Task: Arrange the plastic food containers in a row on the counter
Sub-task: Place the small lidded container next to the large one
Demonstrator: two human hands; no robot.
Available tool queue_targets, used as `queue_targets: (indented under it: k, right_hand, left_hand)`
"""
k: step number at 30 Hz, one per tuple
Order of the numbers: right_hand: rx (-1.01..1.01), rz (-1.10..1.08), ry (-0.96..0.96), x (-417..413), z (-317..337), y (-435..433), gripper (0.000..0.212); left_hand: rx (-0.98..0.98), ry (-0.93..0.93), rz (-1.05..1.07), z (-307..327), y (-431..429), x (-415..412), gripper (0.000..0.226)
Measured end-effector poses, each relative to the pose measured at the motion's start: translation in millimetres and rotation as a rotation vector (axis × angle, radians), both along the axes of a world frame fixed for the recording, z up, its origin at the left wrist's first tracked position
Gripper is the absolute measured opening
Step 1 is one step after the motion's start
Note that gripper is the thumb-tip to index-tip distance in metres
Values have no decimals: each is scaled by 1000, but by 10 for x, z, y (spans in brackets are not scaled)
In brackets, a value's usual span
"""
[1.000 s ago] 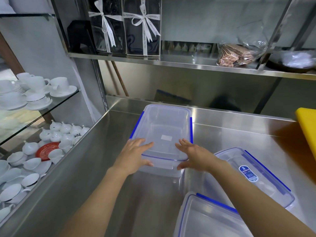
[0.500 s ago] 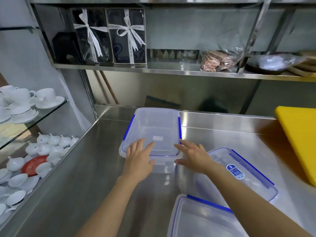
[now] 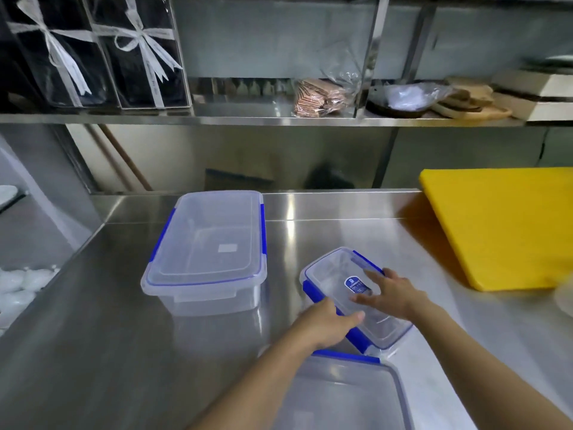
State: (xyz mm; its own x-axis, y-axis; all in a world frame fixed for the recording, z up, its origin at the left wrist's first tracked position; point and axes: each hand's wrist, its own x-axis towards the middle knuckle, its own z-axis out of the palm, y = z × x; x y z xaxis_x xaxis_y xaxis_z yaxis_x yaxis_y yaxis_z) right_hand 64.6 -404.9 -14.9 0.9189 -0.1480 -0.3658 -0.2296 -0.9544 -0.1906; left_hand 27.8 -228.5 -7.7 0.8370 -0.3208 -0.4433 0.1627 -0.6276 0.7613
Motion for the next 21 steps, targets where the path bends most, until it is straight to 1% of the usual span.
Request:
queue_targets:
  k: [3, 4, 6, 8, 10, 11, 13, 15, 17, 19, 21]
  right_hand:
    - [-61, 33, 17, -2, -70, -22, 92]
    - [-56, 43, 6, 7, -73, -23, 91]
    - [13, 54, -30, 23, -73, -20, 92]
    - [148, 68, -63, 14, -73, 3, 93]
    - [258, 120, -42, 7, -78, 14, 102]
    - [270, 160, 0, 7, -75, 4, 112]
    - [197, 252, 121, 17, -57, -41, 130]
    - [107, 321, 209, 29, -49, -92, 140]
    - [103, 361, 209, 38, -52, -115, 140]
    - [179, 374, 147, 55, -56, -121, 133]
    - [262, 363, 50, 89, -70, -125, 118]
  left_hand:
    - [-62, 18, 12, -89, -114, -38, 91]
    - [-56, 6, 27, -112, -125, -41, 100]
    - [-7, -25, 46, -162, -104, -20, 112]
    - [64, -67, 57, -195, -41, 18, 118]
    - [106, -105, 58, -225, 32, 75, 120]
    - [121, -124, 48, -239, 61, 98, 121]
    - [170, -171, 11, -257, 103, 117, 123]
    - [238, -263, -13, -276, 126, 123, 119]
    - [273, -422, -20, -277, 140, 125, 104]
    - [330, -616, -54, -278, 155, 139, 82]
    - [371, -787, -90, -300, 169, 167, 55]
